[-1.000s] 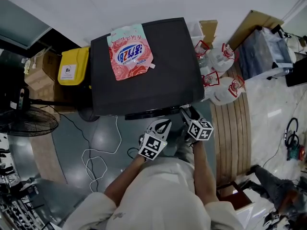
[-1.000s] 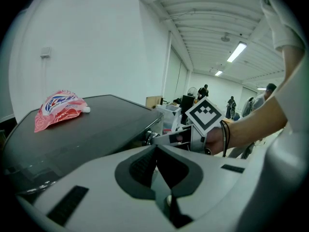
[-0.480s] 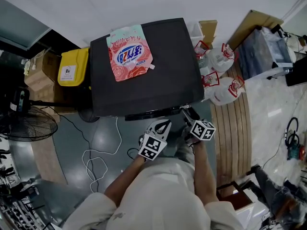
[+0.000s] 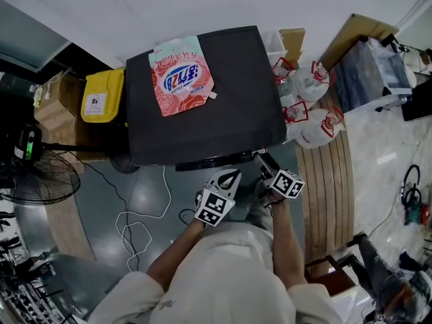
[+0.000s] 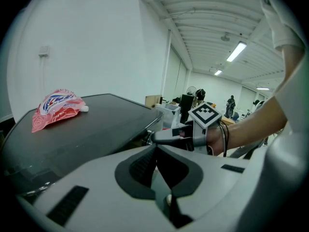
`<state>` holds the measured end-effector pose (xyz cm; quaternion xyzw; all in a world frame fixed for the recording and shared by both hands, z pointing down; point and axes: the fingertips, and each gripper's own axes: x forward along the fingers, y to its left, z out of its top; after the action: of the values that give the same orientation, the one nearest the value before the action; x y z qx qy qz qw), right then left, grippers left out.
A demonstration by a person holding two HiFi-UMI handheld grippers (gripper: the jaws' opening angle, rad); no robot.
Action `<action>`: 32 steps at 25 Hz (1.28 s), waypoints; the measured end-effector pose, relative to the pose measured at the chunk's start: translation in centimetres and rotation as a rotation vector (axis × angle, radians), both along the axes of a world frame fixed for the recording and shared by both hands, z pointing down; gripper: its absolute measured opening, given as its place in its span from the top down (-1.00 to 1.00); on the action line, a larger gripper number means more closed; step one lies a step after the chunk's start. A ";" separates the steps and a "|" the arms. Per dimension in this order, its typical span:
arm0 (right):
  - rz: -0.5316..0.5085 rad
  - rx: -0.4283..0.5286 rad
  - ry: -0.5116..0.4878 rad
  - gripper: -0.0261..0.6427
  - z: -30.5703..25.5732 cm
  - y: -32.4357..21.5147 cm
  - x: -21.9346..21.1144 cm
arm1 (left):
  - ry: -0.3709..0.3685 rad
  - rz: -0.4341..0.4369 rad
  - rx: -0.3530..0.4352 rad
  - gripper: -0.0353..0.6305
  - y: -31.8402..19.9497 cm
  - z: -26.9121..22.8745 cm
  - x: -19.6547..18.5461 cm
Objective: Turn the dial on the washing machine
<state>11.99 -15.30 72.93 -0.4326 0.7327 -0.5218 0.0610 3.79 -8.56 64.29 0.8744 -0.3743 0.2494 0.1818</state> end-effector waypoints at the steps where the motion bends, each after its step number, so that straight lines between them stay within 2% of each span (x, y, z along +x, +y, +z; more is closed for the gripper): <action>1: 0.007 -0.007 -0.011 0.12 0.1 0.0 0.1 | -0.001 0.001 -0.003 0.86 0.0 0.0 0.0; 8: 0.030 -0.033 -0.139 0.11 -0.8 -0.3 -0.9 | 0.000 0.005 -0.004 0.86 -0.4 0.2 0.0; 17: 0.078 -0.073 -0.245 0.11 -0.8 -0.3 -0.7 | -0.006 0.008 -0.012 0.86 -0.6 0.3 0.1; 20: 0.097 -0.070 -0.345 0.11 -1.4 -0.6 -1.3 | -0.003 0.008 -0.013 0.86 -0.6 0.3 0.1; 24: 0.115 -0.106 -0.333 0.11 -0.5 -0.4 -0.7 | -0.002 0.012 -0.008 0.86 -0.7 0.3 0.0; 32: 0.154 -0.127 -0.425 0.11 -0.7 -0.4 -0.7 | -0.002 0.012 -0.003 0.86 -0.8 0.2 0.2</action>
<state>11.26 -15.73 72.24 -0.3706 0.6341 -0.6400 0.2260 3.98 -9.32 64.46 0.8762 -0.3688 0.2521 0.1810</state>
